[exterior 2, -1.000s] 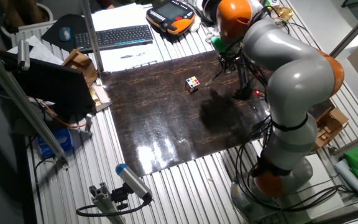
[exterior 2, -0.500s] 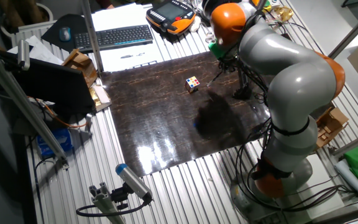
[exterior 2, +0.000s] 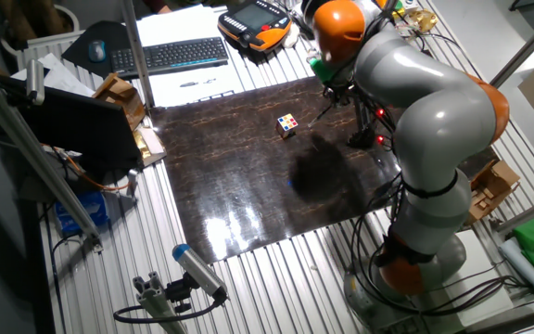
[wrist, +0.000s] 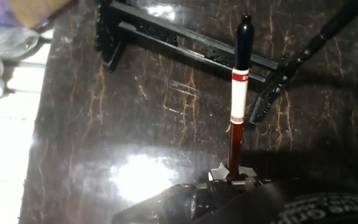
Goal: Place the brush on the pen rack
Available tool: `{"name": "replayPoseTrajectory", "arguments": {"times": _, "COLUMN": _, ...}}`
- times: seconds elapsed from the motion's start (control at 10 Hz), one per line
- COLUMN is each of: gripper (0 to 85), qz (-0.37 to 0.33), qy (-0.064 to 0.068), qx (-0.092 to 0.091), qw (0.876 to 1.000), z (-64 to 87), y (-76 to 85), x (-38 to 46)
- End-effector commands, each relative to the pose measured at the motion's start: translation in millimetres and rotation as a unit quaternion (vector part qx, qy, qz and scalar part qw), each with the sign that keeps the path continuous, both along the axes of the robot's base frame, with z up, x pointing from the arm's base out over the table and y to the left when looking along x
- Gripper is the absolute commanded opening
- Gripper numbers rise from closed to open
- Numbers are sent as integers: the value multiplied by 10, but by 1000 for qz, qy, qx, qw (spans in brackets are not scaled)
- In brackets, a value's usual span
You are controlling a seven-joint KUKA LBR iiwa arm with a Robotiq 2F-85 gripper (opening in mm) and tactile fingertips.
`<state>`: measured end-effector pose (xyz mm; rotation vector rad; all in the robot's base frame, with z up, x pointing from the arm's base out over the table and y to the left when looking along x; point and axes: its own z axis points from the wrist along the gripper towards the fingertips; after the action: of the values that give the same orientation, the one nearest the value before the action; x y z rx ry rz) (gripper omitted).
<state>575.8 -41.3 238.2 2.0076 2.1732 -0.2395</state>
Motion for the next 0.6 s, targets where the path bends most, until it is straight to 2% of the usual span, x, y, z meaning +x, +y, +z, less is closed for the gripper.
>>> {"name": "replayPoseTrajectory", "arguments": {"times": 0.0, "gripper": 10, "qz": -7, "qy": 1, "qx": 2, "qw": 1000, "z": 18, "y": -18, "x": 25}}
{"name": "replayPoseTrajectory", "arguments": {"times": 0.2, "gripper": 10, "qz": -10, "qy": 6, "qx": 9, "qw": 1000, "z": 67, "y": -98, "x": 122}}
{"name": "replayPoseTrajectory", "arguments": {"times": 0.5, "gripper": 10, "qz": -5, "qy": 11, "qx": 9, "qw": 1000, "z": 110, "y": -186, "x": 242}}
